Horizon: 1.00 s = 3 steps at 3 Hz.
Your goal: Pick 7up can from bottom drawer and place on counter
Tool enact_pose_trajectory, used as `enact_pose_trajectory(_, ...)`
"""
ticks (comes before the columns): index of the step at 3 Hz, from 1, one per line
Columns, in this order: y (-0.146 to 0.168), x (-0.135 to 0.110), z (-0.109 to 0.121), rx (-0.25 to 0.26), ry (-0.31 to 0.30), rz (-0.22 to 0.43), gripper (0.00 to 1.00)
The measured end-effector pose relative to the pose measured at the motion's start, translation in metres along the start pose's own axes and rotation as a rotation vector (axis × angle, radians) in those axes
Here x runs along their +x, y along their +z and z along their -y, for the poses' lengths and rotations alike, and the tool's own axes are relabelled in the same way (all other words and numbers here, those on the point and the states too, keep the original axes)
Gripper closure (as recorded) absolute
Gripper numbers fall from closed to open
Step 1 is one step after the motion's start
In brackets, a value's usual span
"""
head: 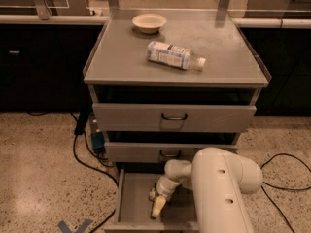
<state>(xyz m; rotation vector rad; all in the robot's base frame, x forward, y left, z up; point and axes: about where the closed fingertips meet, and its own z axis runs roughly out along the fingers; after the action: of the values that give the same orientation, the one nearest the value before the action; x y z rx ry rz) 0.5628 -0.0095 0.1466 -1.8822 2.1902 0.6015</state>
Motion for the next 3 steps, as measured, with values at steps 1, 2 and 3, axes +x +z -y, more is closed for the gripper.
enact_pose_trajectory(1,0.001,0.002,0.0,0.0,0.006,-0.006,0.0)
enact_pose_trajectory(2,0.008,0.009,-0.001,-0.012,0.022,-0.002,0.0)
enact_pose_trajectory(3,0.02,0.018,-0.002,-0.037,0.046,0.003,0.0)
